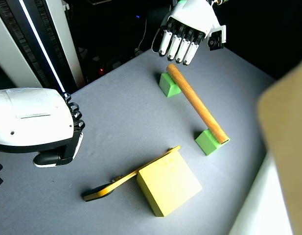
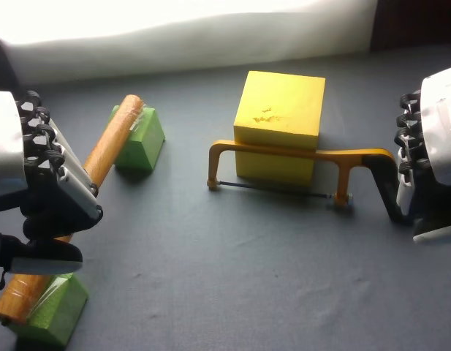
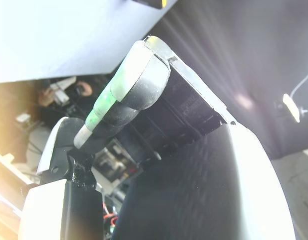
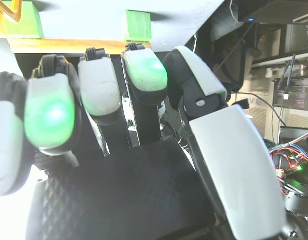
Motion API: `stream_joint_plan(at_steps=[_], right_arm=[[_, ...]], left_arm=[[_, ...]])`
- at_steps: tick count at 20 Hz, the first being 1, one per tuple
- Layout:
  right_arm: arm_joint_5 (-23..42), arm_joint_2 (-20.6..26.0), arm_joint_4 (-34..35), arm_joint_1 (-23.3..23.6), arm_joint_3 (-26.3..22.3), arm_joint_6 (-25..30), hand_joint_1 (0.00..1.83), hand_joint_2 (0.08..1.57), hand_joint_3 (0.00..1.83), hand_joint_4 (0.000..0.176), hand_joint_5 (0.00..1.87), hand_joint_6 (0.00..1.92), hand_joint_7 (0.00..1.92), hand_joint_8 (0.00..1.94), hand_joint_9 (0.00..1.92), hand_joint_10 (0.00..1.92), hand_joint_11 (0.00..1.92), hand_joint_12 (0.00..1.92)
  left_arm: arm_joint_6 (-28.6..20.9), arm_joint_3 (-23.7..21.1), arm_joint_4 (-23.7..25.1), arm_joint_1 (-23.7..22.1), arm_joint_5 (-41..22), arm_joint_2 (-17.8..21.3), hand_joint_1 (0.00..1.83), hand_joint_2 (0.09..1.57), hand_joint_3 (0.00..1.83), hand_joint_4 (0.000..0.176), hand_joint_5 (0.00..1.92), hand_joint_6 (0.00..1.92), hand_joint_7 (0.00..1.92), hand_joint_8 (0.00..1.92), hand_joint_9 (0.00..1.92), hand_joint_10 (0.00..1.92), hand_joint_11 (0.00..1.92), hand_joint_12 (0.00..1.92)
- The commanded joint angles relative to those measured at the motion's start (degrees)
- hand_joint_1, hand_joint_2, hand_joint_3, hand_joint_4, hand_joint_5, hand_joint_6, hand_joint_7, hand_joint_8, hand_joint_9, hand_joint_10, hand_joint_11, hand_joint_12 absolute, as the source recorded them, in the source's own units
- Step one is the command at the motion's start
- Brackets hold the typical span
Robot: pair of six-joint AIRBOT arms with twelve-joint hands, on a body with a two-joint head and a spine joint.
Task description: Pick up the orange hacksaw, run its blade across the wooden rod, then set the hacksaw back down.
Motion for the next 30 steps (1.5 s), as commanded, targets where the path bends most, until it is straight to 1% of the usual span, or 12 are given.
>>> stream_joint_plan(at_steps=[1, 3, 5, 7, 9, 11, 13, 15, 16, 18, 24, 30], right_arm=[[-0.01, 0.45, 4.19, 0.83, -0.15, 0.23, 0.00, 0.98, 0.15, 0.000, 0.05, 0.08, 0.08, 0.06, 0.05, 0.09, 0.00, 0.22], [-0.03, 0.45, 4.21, 0.82, -0.15, 0.25, 0.00, 1.07, 0.01, 0.000, 0.03, 0.00, 0.07, 0.00, 0.06, 0.01, 0.00, 0.21], [-0.03, 0.46, 4.26, 0.83, -0.16, 0.70, 0.16, 1.06, 0.00, 0.000, 0.09, 0.01, 0.13, 0.01, 0.13, 0.01, 0.00, 0.53], [-0.05, 0.46, 4.64, 0.70, -0.18, 1.82, 0.18, 1.06, 0.00, 0.000, 0.03, 0.01, 0.09, 0.00, 0.10, 0.01, 0.00, 0.41], [-1.33, 0.87, 4.95, 0.63, -0.62, 8.21, 0.27, 1.04, 0.00, 0.000, 0.03, 0.00, 0.08, 0.00, 0.09, 0.00, 0.00, 0.48], [-3.67, 1.58, 9.04, 0.74, -1.10, 8.48, 0.20, 1.04, 0.00, 0.000, 0.01, 0.00, 0.07, 0.00, 0.10, 0.00, 0.00, 0.51], [-7.55, 2.37, 13.57, 0.66, -1.07, 9.02, 0.31, 1.02, 0.00, 0.000, 0.04, 0.01, 0.09, 0.01, 0.13, 0.01, 0.00, 0.55], [-10.37, 2.99, 13.80, 0.15, -0.73, 13.89, 0.32, 1.02, 0.00, 0.000, 0.02, 0.00, 0.07, 0.00, 0.11, 0.00, 0.00, 0.50], [-11.04, 3.25, 15.42, -0.89, 0.07, 16.68, 0.31, 1.02, 0.00, 0.000, 0.00, 0.00, 0.06, 0.00, 0.09, 0.00, 0.00, 0.46], [-10.50, 3.60, 19.35, -3.70, 2.04, 19.74, 0.56, 1.01, 0.00, 0.000, 0.02, 0.01, 0.07, 0.00, 0.09, 0.00, 0.00, 0.48], [-5.67, 3.84, 23.59, -13.98, 9.45, 30.01, 0.73, 1.16, 0.02, 0.000, 0.00, 0.00, 0.01, 0.00, 0.03, 0.00, 0.00, 0.35], [-5.18, 1.84, 39.32, -24.65, 16.41, 31.25, 0.93, 1.19, 0.00, 0.000, 0.06, 0.01, 0.06, 0.01, 0.09, 0.01, 0.00, 0.51]], left_arm=[[-0.06, 0.50, -3.63, -0.03, -4.27, 0.55, 0.25, 1.16, 0.11, 0.007, 0.19, 0.06, 0.16, 0.05, 0.14, 0.07, 0.00, 0.52], [-0.06, 1.24, -3.40, 0.84, -4.22, 0.58, 0.26, 1.22, 0.01, 0.000, 0.20, 0.00, 0.16, 0.00, 0.14, 0.01, 0.00, 0.43], [-0.06, 1.73, -2.36, 0.78, -4.21, 0.60, 0.30, 1.22, 0.00, 0.004, 0.19, 0.00, 0.15, 0.00, 0.13, 0.00, 0.00, 0.38], [-0.08, 1.89, -1.78, 0.70, -3.91, 0.61, 0.31, 1.21, 0.00, 0.011, 0.19, 0.00, 0.14, 0.00, 0.13, 0.00, 0.00, 0.35], [-0.13, 1.58, -1.01, 0.41, -2.71, 1.10, 0.34, 1.20, 0.00, 0.000, 0.17, 0.00, 0.13, 0.00, 0.13, 0.00, 0.00, 0.35], [-0.13, 0.84, -0.86, 0.24, -0.33, 1.73, 0.31, 1.20, 0.00, 0.000, 0.16, 0.00, 0.12, 0.00, 0.12, 0.00, 0.00, 0.37], [-0.13, 0.36, 0.24, -0.15, 1.48, 2.16, 0.33, 1.19, 0.00, 0.000, 0.15, 0.00, 0.12, 0.00, 0.12, 0.00, 0.00, 0.36], [-0.32, -0.05, 1.39, -0.88, 2.87, 2.59, 0.33, 1.19, 0.00, 0.000, 0.16, 0.00, 0.12, 0.00, 0.11, 0.00, 0.00, 0.34], [-0.37, -0.30, 1.66, -0.92, 4.30, 2.84, 0.33, 1.19, 0.00, 0.000, 0.17, 0.00, 0.12, 0.00, 0.12, 0.00, 0.00, 0.36], [-0.68, -1.14, 1.97, -1.84, 7.67, 3.25, 0.35, 1.19, 0.00, 0.000, 0.16, 0.00, 0.12, 0.00, 0.12, 0.00, 0.00, 0.36], [-1.75, -6.55, 2.30, -3.37, 17.67, 7.77, 0.32, 1.20, 0.00, 0.000, 0.15, 0.00, 0.12, 0.00, 0.11, 0.00, 0.00, 0.31], [-3.03, -10.81, 5.04, -3.51, 19.71, 13.57, 0.32, 1.20, 0.00, 0.000, 0.17, 0.00, 0.13, 0.00, 0.12, 0.00, 0.00, 0.32]])
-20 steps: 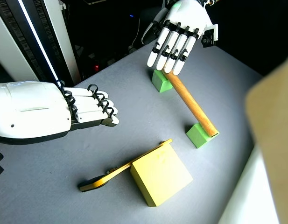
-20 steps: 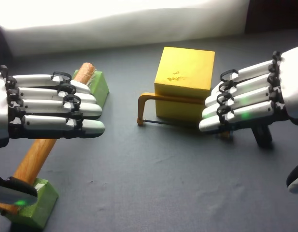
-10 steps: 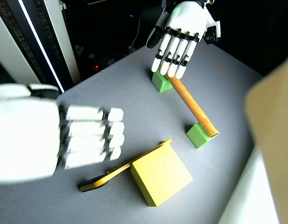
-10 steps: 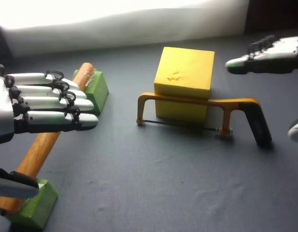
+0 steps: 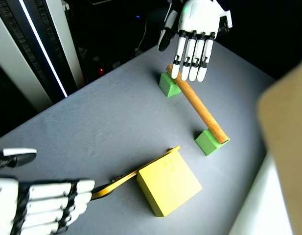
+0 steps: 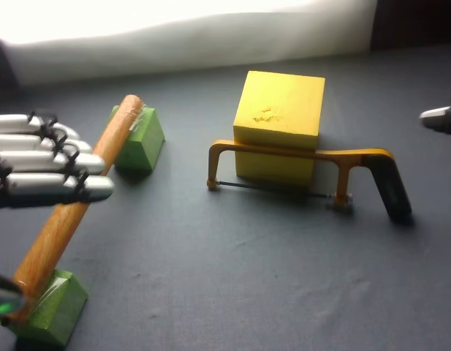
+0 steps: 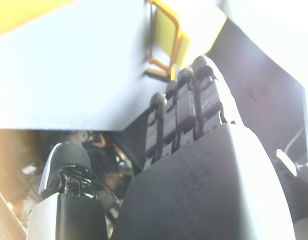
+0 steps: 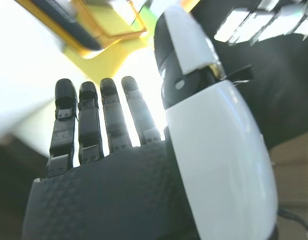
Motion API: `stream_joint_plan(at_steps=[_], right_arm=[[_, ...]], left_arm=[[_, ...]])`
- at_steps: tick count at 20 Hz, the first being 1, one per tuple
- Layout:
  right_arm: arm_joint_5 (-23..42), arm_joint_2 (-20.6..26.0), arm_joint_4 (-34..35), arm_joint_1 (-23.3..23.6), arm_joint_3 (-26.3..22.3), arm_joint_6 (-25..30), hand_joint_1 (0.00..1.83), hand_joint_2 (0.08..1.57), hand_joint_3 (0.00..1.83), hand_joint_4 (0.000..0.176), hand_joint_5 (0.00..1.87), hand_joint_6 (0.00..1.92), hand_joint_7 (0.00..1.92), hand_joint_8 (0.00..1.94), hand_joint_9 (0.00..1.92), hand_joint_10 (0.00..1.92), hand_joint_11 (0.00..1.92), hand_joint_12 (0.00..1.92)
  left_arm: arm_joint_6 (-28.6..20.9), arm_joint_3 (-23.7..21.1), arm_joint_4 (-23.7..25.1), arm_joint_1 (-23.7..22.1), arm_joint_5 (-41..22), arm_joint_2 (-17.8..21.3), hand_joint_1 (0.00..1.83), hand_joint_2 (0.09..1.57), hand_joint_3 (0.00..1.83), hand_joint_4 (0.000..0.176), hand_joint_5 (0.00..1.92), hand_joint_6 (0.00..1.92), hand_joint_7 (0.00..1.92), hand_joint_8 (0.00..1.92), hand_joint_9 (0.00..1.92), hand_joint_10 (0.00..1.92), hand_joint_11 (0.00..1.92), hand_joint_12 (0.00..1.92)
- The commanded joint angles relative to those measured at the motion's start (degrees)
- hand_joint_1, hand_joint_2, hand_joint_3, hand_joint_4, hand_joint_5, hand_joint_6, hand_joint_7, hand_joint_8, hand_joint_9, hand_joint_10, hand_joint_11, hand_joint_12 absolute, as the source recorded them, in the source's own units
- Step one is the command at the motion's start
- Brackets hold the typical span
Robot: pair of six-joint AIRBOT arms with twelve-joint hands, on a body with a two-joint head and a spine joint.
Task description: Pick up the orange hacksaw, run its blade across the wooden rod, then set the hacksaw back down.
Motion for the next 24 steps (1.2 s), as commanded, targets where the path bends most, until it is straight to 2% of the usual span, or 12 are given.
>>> stream_joint_plan(at_steps=[1, 3, 4, 7, 8, 11, 12, 16, 19, 21, 24], right_arm=[[2.45, -0.08, 5.38, -0.23, 0.67, 1.89, 1.00, 1.18, 0.00, 0.000, 0.09, 0.01, 0.09, 0.01, 0.11, 0.01, 0.00, 0.58], [1.74, -0.54, 6.19, -2.61, 1.22, 8.33, 1.00, 1.17, 0.00, 0.000, 0.05, 0.00, 0.04, 0.00, 0.07, 0.00, 0.00, 0.50], [1.88, -1.50, 10.27, -4.74, 1.21, 8.37, 0.99, 1.15, 0.00, 0.000, 0.06, 0.00, 0.05, 0.00, 0.08, 0.00, 0.00, 0.51], [0.75, -2.66, 10.42, -5.85, 1.24, 9.15, 1.04, 1.12, 0.00, 0.000, 0.06, 0.00, 0.04, 0.00, 0.07, 0.00, 0.00, 0.49], [-0.04, -3.73, 10.42, -6.09, 1.63, 10.37, 1.01, 1.11, 0.00, 0.000, 0.07, 0.00, 0.06, 0.00, 0.09, 0.01, 0.00, 0.60], [1.35, -7.25, 10.45, -6.62, 5.10, 11.74, 1.02, 1.11, 0.00, 0.000, 0.06, 0.00, 0.06, 0.00, 0.09, 0.00, 0.00, 0.60], [1.40, -7.85, 10.45, -6.70, 5.99, 11.74, 0.97, 1.11, 0.00, 0.000, 0.07, 0.00, 0.07, 0.00, 0.10, 0.00, 0.00, 0.59], [2.45, -10.55, 10.83, -6.48, 9.81, 11.82, 1.01, 1.13, 0.01, 0.000, 0.10, 0.01, 0.10, 0.00, 0.11, 0.00, 0.00, 0.54], [2.44, -13.00, 11.01, -5.94, 12.19, 11.69, 0.96, 1.14, 0.01, 0.000, 0.09, 0.00, 0.08, 0.00, 0.10, 0.00, 0.00, 0.54], [2.30, -14.36, 11.02, -5.49, 13.07, 11.10, 0.97, 1.12, 0.00, 0.000, 0.11, 0.00, 0.10, 0.01, 0.12, 0.01, 0.00, 0.61], [0.47, -16.61, 11.02, -3.38, 13.97, 10.58, 0.99, 1.13, 0.00, 0.000, 0.11, 0.00, 0.11, 0.00, 0.13, 0.00, 0.00, 0.59]], left_arm=[[-0.35, -0.23, -2.43, -0.48, -3.14, 1.13, 0.32, 1.20, 0.00, 0.000, 0.17, 0.00, 0.13, 0.00, 0.11, 0.00, 0.00, 0.31], [-1.11, -1.86, -1.31, 0.88, -3.06, 3.70, 0.33, 1.21, 0.00, 0.000, 0.15, 0.00, 0.12, 0.00, 0.11, 0.00, 0.00, 0.33], [-1.68, -3.72, -1.20, 2.65, -3.08, 5.79, 0.33, 1.21, 0.00, 0.000, 0.16, 0.00, 0.12, 0.00, 0.12, 0.00, 0.00, 0.31], [-1.93, -5.62, -1.06, 4.19, -2.72, 7.32, 0.35, 1.21, 0.00, 0.000, 0.16, 0.00, 0.13, 0.00, 0.12, 0.00, 0.00, 0.32], [-1.93, -6.28, -1.06, 4.59, -2.30, 7.79, 0.31, 1.23, 0.00, 0.000, 0.15, 0.00, 0.12, 0.00, 0.11, 0.00, 0.00, 0.31], [-2.69, -7.75, -1.06, 6.34, -0.78, 9.12, 0.33, 1.22, 0.00, 0.000, 0.15, 0.00, 0.12, 0.00, 0.11, 0.00, 0.00, 0.30], [-3.14, -8.13, -1.06, 6.71, -0.14, 9.34, 0.36, 1.22, 0.00, 0.000, 0.13, 0.00, 0.11, 0.00, 0.10, 0.00, 0.00, 0.28], [-3.92, -9.31, -1.06, 7.32, 5.01, 9.08, 0.34, 1.23, 0.00, 0.000, 0.13, 0.00, 0.11, 0.00, 0.10, 0.00, 0.00, 0.27], [-3.92, -11.05, -1.06, 9.43, 9.56, 8.49, 0.33, 1.22, 0.00, 0.000, 0.16, 0.00, 0.13, 0.00, 0.12, 0.00, 0.00, 0.36], [-3.90, -12.00, -1.08, 10.46, 11.99, 7.97, 0.32, 1.22, 0.00, 0.000, 0.16, 0.00, 0.13, 0.00, 0.13, 0.01, 0.00, 0.37], [-3.89, -13.00, -1.17, 10.56, 15.83, 6.98, 0.33, 1.23, 0.00, 0.000, 0.14, 0.00, 0.12, 0.00, 0.12, 0.00, 0.00, 0.33]])
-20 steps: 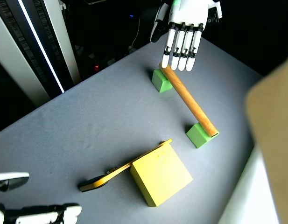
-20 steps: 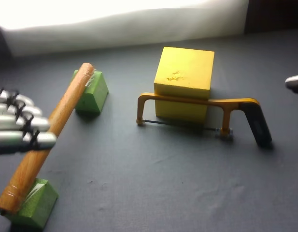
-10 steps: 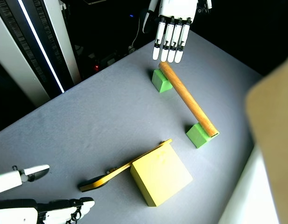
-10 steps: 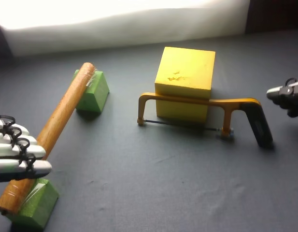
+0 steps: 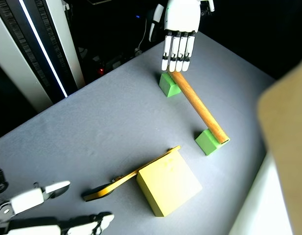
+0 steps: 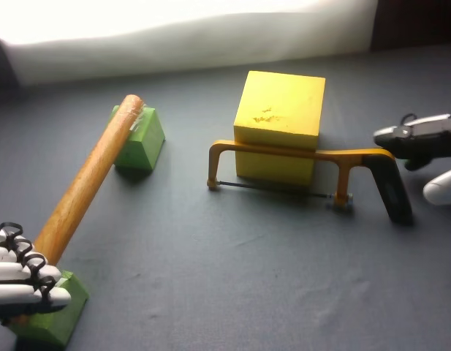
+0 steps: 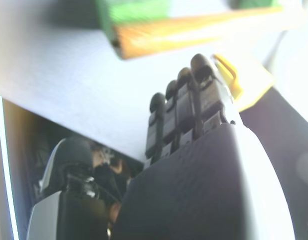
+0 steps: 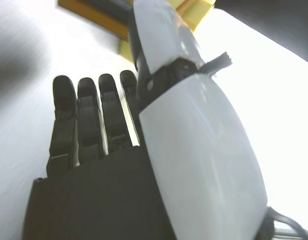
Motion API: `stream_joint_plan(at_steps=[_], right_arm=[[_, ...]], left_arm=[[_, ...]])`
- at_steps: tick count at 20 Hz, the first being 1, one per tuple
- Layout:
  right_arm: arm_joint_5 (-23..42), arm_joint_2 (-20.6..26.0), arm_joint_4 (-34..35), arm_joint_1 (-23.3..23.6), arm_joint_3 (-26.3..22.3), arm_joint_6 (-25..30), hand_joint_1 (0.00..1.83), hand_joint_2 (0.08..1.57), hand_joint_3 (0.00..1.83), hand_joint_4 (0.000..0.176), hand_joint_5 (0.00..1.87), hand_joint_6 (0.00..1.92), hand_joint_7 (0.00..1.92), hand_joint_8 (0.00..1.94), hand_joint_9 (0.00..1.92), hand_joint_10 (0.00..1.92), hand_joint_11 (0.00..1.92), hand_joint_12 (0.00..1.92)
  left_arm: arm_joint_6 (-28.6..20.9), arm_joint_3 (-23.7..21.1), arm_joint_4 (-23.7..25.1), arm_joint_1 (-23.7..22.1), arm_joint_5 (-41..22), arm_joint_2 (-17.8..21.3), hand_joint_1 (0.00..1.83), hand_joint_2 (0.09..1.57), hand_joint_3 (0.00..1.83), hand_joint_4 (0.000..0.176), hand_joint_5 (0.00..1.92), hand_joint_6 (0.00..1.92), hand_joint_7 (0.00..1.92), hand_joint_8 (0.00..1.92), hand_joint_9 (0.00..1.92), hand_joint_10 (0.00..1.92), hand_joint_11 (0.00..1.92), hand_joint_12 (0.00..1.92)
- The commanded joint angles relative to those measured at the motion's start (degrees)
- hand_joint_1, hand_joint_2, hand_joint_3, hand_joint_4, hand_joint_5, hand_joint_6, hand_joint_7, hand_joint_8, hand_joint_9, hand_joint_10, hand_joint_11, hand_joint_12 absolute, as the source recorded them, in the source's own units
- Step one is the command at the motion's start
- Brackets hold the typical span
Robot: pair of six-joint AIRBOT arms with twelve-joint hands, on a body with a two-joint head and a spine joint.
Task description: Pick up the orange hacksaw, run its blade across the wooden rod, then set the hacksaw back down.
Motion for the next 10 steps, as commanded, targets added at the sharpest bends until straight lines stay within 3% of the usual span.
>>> stream_joint_plan(at_steps=[1, 4, 10], right_arm=[[1.43, -0.24, 3.65, 1.15, 0.70, -0.29, 0.98, 1.13, 0.00, 0.000, 0.10, 0.00, 0.10, 0.00, 0.12, 0.00, 0.00, 0.58], [0.03, -2.66, 3.64, 2.62, 1.98, -1.35, 0.96, 1.14, 0.00, 0.000, 0.11, 0.00, 0.11, 0.00, 0.12, 0.00, 0.00, 0.62], [-0.97, -6.81, 3.65, 4.72, 3.97, -1.52, 0.98, 1.13, 0.00, 0.000, 0.10, 0.00, 0.10, 0.00, 0.12, 0.00, 0.00, 0.64]], left_arm=[[0.50, -0.02, -2.14, -0.41, -0.36, 0.03, 0.31, 1.23, 0.00, 0.000, 0.13, 0.00, 0.12, 0.00, 0.12, 0.00, 0.00, 0.33], [1.97, 0.16, -5.86, -1.33, 1.62, -0.58, 0.31, 1.23, 0.00, 0.000, 0.14, 0.00, 0.12, 0.00, 0.12, 0.00, 0.00, 0.34], [2.37, 1.81, -6.10, -2.57, 3.41, -2.29, 0.30, 1.24, 0.00, 0.000, 0.13, 0.00, 0.12, 0.00, 0.12, 0.00, 0.00, 0.31]])
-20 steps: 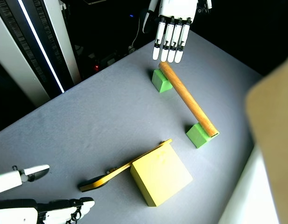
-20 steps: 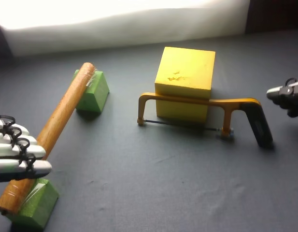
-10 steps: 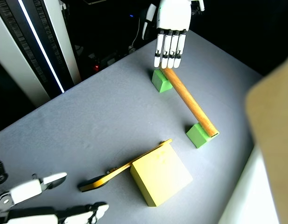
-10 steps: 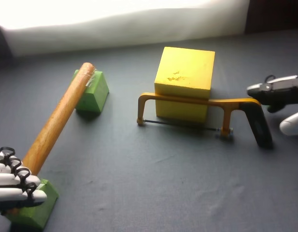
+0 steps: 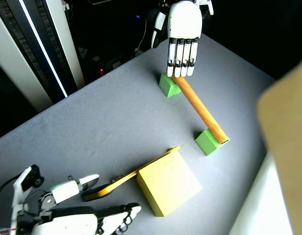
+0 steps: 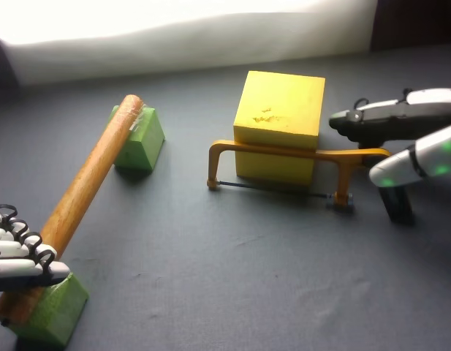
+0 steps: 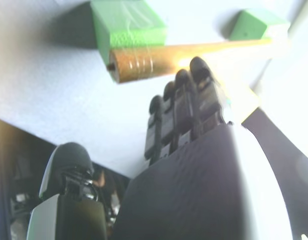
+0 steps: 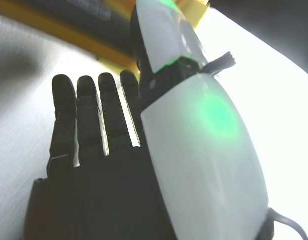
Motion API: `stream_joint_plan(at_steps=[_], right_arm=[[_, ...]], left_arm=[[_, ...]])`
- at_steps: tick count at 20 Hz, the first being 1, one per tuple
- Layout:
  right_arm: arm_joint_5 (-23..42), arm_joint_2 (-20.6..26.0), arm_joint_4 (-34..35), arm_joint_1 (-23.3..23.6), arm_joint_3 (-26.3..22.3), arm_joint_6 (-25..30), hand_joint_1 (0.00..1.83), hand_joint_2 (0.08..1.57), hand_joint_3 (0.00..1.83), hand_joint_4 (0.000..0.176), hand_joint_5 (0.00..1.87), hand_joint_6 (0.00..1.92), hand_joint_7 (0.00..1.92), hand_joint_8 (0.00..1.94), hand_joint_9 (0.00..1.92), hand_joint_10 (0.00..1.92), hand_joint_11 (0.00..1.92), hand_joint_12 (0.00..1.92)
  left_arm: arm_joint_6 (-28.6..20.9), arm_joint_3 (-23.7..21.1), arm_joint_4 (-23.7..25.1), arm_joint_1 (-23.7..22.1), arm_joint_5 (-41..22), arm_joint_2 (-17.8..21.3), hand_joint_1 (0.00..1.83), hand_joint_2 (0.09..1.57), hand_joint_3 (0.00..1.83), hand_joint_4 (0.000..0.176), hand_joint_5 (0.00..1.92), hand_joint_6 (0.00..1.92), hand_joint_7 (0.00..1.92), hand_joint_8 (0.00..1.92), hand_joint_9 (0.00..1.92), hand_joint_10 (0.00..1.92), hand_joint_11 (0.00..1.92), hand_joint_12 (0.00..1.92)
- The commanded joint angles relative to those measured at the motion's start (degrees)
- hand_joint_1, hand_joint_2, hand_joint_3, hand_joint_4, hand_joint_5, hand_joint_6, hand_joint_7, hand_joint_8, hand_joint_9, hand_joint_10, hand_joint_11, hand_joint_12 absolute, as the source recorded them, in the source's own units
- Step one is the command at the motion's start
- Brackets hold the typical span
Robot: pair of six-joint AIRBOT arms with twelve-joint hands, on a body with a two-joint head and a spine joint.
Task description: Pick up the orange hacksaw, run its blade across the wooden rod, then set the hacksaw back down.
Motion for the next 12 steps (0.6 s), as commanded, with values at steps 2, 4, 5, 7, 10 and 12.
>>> stream_joint_plan(at_steps=[2, 4, 5, 7, 10, 12], right_arm=[[2.10, -0.47, 3.33, 1.39, 0.35, 0.49, 0.99, 1.12, 0.00, 0.000, 0.10, 0.00, 0.10, 0.00, 0.12, 0.00, 0.00, 0.64], [1.67, -1.20, 3.33, 1.91, 0.34, 0.49, 0.96, 1.13, 0.00, 0.000, 0.09, 0.00, 0.08, 0.00, 0.11, 0.00, 0.00, 0.61], [1.66, -1.42, 3.33, 2.23, 0.34, 0.51, 0.95, 1.13, 0.00, 0.000, 0.09, 0.00, 0.09, 0.00, 0.11, 0.00, 0.00, 0.61], [1.58, -1.55, 3.33, 2.54, 0.34, 0.54, 0.95, 1.13, 0.00, 0.000, 0.09, 0.00, 0.09, 0.00, 0.11, 0.00, 0.00, 0.61], [1.21, -2.08, 3.33, 2.94, 0.33, 0.62, 0.98, 1.13, 0.00, 0.000, 0.09, 0.00, 0.10, 0.00, 0.12, 0.00, 0.00, 0.59], [1.30, -2.26, 3.32, 3.06, 0.24, 0.60, 0.98, 1.13, 0.00, 0.000, 0.10, 0.00, 0.10, 0.00, 0.11, 0.00, 0.00, 0.61]], left_arm=[[0.09, 0.60, -1.16, -0.52, -1.78, -0.23, 0.31, 1.23, 0.00, 0.000, 0.14, 0.00, 0.13, 0.00, 0.13, 0.00, 0.00, 0.36], [0.09, 0.77, -1.15, -0.46, -1.90, -0.25, 0.31, 1.23, 0.00, 0.000, 0.13, 0.00, 0.13, 0.00, 0.13, 0.00, 0.00, 0.37], [0.09, 0.90, -1.15, -0.27, -1.98, -0.24, 0.31, 1.23, 0.00, 0.000, 0.13, 0.00, 0.13, 0.00, 0.13, 0.00, 0.00, 0.37], [0.09, 0.87, -1.14, 0.16, -2.15, -0.23, 0.31, 1.23, 0.00, 0.000, 0.13, 0.00, 0.13, 0.00, 0.13, 0.00, 0.00, 0.37], [-0.52, 0.17, 0.20, 0.37, -2.16, -0.16, 0.34, 1.23, 0.00, 0.000, 0.14, 0.00, 0.13, 0.00, 0.12, 0.00, 0.00, 0.34], [-0.52, -0.10, 0.78, 0.40, -2.21, -0.16, 0.33, 1.23, 0.00, 0.000, 0.14, 0.00, 0.13, 0.00, 0.13, 0.00, 0.00, 0.36]])
